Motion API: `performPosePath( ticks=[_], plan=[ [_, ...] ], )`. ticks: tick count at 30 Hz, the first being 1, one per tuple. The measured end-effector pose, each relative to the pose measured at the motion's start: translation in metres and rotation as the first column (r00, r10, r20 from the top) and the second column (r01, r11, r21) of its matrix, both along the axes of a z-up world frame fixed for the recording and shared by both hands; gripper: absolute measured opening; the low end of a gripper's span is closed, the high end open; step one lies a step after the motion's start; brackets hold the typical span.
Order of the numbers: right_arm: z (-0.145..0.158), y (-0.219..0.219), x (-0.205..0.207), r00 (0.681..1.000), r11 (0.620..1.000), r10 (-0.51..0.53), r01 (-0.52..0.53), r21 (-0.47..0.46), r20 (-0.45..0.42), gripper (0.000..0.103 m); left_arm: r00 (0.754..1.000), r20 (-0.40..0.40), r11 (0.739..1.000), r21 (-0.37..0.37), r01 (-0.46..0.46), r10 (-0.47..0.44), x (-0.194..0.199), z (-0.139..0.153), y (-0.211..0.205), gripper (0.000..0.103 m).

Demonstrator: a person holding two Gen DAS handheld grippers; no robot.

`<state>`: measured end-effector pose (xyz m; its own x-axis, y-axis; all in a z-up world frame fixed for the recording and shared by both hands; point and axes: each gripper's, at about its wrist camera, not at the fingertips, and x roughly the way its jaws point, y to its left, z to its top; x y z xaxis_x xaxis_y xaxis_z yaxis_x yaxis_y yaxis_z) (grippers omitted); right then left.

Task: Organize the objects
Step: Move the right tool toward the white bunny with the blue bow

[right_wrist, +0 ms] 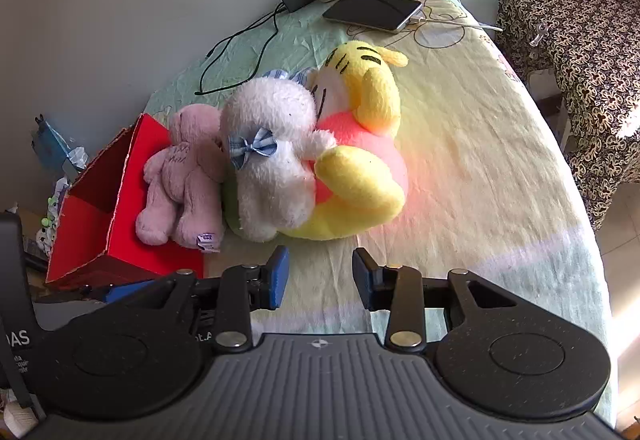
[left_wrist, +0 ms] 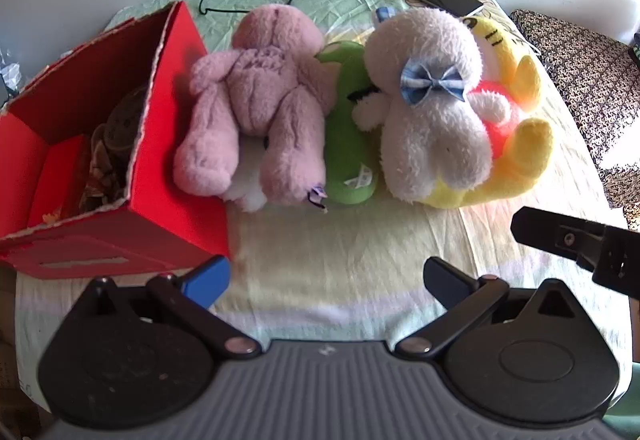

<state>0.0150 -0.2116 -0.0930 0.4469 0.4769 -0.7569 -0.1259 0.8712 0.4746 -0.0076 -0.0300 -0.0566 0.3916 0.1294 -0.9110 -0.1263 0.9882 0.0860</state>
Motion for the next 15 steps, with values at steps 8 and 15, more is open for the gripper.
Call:
performPosePath(
  ticks=[8,15],
  plan=[
    [-0.0022,-0.0044,0.0026,1.0,1.0,-0.005,0.005,0.021,0.001,0.039,1.0,-0.006,1.0,0.002,0.004,-0.004,0.0046,-0.0026,-0.0014,0.103],
    [-0.0002,-0.005,0.0091,1.0,0.999,-0.003,0.002,0.042,0.011,0.039,1.0,0.005,1.0,-0.001,0.027,-0.027,0.0081,0.0012,0.0006,0.103]
  ],
)
